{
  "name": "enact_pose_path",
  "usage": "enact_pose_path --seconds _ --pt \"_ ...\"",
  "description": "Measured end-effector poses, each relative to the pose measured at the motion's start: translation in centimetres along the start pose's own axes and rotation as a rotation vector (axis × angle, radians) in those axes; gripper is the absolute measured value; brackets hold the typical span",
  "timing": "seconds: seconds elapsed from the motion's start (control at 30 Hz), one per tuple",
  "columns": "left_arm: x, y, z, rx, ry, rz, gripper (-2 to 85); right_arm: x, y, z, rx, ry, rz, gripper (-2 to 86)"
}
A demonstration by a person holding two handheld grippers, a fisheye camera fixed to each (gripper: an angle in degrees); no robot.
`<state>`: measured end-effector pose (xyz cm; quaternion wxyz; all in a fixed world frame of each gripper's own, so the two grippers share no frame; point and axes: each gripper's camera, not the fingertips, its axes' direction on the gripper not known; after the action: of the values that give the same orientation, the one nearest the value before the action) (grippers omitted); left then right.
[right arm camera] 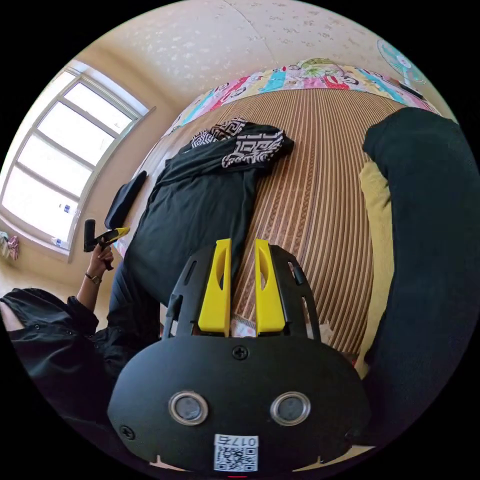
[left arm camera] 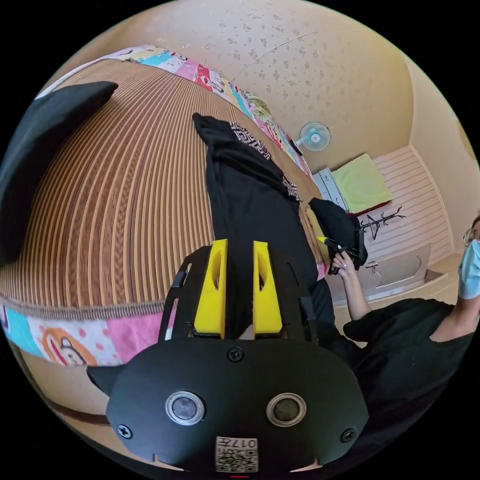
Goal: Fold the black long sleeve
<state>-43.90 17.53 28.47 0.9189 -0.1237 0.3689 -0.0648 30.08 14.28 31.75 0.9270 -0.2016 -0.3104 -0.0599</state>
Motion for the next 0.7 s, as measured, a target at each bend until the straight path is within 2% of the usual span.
enact_pose_path --seconds 0.23,0.37,0.43,0.57,0.7 --pt "1.7 7.6 -0.1 -0.082 -0.123 -0.073 10.0 0.5 6.2 -0.3 -0.007 -0.107 0.116 7.7" --pt "2.9 8.2 -0.6 -0.109 -0.289 -0.043 10.7 -0.6 6.9 -1.1 0.001 -0.085 0.105 7.7" --pt "3.5 8.8 -1.2 -0.085 -0.313 -0.011 10.8 -1.7 7.0 -1.7 -0.004 -0.044 0.070 7.7" --pt "2.1 9.3 -1.0 -0.080 -0.204 -0.017 9.8 -2.1 7.3 -1.3 -0.052 -0.004 0.064 7.7" --pt "0.0 9.8 -1.2 -0.099 -0.099 -0.063 4.4 -1.4 8.2 -1.5 -0.035 -0.085 0.099 7.7"
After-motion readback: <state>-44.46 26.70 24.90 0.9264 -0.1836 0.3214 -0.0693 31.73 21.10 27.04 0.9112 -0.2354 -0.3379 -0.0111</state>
